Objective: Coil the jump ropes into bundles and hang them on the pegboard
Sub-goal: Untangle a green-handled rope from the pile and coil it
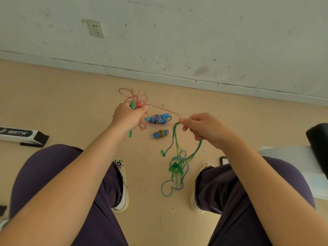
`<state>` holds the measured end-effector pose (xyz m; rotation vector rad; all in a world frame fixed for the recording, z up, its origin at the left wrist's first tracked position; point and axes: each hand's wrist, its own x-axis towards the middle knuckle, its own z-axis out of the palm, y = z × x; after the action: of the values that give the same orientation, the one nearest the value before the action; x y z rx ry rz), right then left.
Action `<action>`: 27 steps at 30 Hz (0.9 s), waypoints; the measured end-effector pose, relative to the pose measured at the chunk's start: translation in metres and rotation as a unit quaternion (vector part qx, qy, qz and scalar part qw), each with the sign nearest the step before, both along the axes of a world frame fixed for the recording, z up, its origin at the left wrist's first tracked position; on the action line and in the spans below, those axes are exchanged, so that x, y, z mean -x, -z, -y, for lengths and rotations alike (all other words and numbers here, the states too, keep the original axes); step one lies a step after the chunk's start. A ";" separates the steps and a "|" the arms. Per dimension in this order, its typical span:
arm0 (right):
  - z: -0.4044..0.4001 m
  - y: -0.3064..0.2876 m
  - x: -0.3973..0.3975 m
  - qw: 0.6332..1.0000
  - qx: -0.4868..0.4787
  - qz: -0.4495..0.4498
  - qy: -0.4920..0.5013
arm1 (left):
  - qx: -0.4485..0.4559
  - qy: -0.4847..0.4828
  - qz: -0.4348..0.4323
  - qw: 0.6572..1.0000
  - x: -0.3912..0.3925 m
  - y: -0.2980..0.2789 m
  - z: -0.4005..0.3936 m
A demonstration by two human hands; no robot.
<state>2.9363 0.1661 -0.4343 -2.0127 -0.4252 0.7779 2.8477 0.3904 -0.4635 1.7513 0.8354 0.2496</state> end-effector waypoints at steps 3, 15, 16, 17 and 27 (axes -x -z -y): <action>0.007 -0.007 -0.008 1.000 -0.005 0.014 0.027 | -0.061 -0.004 -0.025 0.998 0.000 0.008 -0.006; 0.026 -0.011 -0.024 0.974 -0.169 -0.103 0.111 | 0.026 -0.049 0.002 0.998 0.002 0.008 -0.011; 0.025 -0.011 -0.022 0.979 -0.134 -0.130 0.080 | 0.028 -0.040 0.004 0.999 0.002 0.007 -0.008; 0.024 -0.010 -0.021 0.988 -0.073 -0.128 0.042 | 0.027 -0.033 0.004 0.999 0.002 0.006 -0.006; 0.018 -0.005 -0.010 0.987 0.051 -0.023 -0.150 | 0.023 -0.033 0.035 0.999 0.000 0.004 -0.004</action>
<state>2.9465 0.1476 -0.4296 -2.0465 -0.6843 1.0479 2.8474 0.3942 -0.4676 1.6647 0.8420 0.3317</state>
